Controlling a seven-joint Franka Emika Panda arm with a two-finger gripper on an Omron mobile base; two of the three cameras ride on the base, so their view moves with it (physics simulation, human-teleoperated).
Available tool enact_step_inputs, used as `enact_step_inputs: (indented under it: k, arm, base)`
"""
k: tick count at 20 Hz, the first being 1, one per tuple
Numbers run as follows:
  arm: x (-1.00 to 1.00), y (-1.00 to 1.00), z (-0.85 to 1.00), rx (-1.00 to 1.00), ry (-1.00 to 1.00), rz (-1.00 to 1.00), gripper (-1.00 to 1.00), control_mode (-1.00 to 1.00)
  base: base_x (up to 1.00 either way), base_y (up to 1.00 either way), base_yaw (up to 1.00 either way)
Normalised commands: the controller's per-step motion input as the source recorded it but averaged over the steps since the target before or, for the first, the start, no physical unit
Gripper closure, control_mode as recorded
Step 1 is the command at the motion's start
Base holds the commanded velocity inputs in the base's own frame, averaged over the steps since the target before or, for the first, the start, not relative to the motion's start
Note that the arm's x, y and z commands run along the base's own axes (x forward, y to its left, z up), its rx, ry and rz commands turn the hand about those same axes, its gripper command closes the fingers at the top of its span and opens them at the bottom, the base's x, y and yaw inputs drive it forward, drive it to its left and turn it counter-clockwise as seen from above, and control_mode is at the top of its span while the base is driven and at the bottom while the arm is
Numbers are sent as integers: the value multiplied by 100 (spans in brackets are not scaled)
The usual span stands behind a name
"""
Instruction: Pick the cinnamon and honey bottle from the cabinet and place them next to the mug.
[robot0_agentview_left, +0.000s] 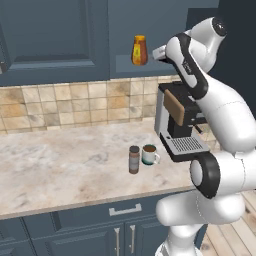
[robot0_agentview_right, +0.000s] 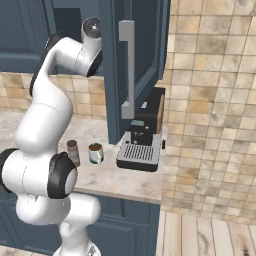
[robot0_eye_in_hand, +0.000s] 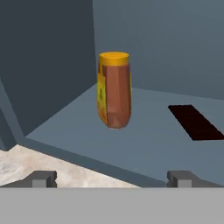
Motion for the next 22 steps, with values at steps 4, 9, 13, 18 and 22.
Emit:
enact_step_inputs:
  k: [4, 9, 13, 18, 22]
  arm:
    - [44, -3, 0, 0, 3, 0, -100, -100]
    - [21, 10, 0, 0, 1, 0, -100, -100]
    - [17, 24, 0, 0, 0, 0, -100, -100]
    - [14, 23, 0, 0, 0, 0, -100, -100]
    - [26, 14, 0, 0, 1, 0, -100, -100]
  base:
    - [0, 0, 0]
    - [0, 0, 0]
    - [0, 0, 0]
    - [0, 0, 0]
    - [0, 0, 0]
